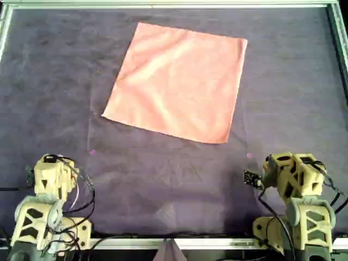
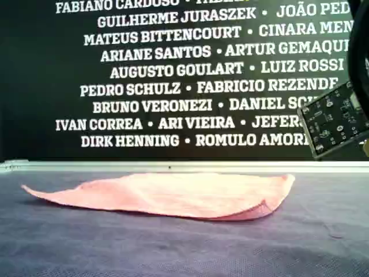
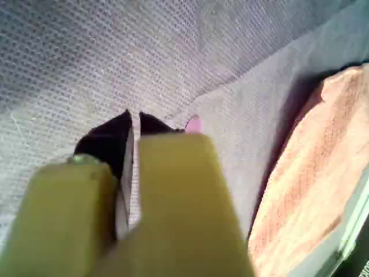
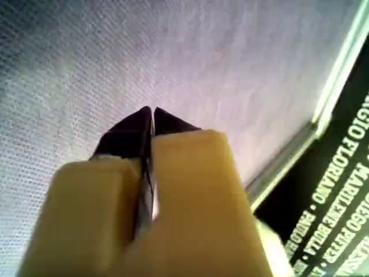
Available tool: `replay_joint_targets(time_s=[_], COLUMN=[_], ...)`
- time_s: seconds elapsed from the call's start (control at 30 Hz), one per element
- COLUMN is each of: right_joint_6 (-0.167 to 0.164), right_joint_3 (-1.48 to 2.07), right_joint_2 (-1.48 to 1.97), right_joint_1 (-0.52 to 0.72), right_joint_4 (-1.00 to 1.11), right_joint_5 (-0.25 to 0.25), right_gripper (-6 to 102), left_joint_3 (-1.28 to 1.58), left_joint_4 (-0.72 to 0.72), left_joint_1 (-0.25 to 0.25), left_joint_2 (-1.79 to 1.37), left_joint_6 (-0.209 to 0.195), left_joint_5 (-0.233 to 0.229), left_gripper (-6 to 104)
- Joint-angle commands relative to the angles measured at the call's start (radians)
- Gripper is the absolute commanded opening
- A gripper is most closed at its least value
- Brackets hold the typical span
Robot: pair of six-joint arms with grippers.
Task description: Fold a cloth
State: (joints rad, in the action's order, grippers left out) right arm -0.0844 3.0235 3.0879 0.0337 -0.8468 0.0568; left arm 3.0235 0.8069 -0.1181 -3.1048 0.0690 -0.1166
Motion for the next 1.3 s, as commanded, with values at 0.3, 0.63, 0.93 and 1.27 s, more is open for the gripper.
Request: replay_joint_targets(time_s=[0.3, 0.63, 0.93, 1.27], right_joint_6=[-0.005, -0.005, 0.009, -0.005], right_joint_3=[0.012, 0.012, 0.011, 0.009], right_joint_2=[0.044, 0.044, 0.043, 0.041], right_joint_1=[-0.002, -0.006, -0.014, -0.04], right_joint_4=[-0.012, 0.017, 0.373, 0.43], right_joint_5=[-0.005, -0.006, 0.005, 0.025], right_gripper=[0, 0, 28, 46], left_joint_3=[-0.015, -0.017, -0.035, -0.107], left_joint_4=[-0.002, -0.006, -0.129, -0.137], left_joint_1=[0.02, 0.012, 0.011, -0.029], left_joint_2=[-0.012, -0.011, -0.009, -0.009], left_joint_6=[0.003, 0.002, 0.003, 0.006], left_joint_5=[-0.012, -0.003, 0.003, 0.029], left_gripper=[2, 3, 23, 38])
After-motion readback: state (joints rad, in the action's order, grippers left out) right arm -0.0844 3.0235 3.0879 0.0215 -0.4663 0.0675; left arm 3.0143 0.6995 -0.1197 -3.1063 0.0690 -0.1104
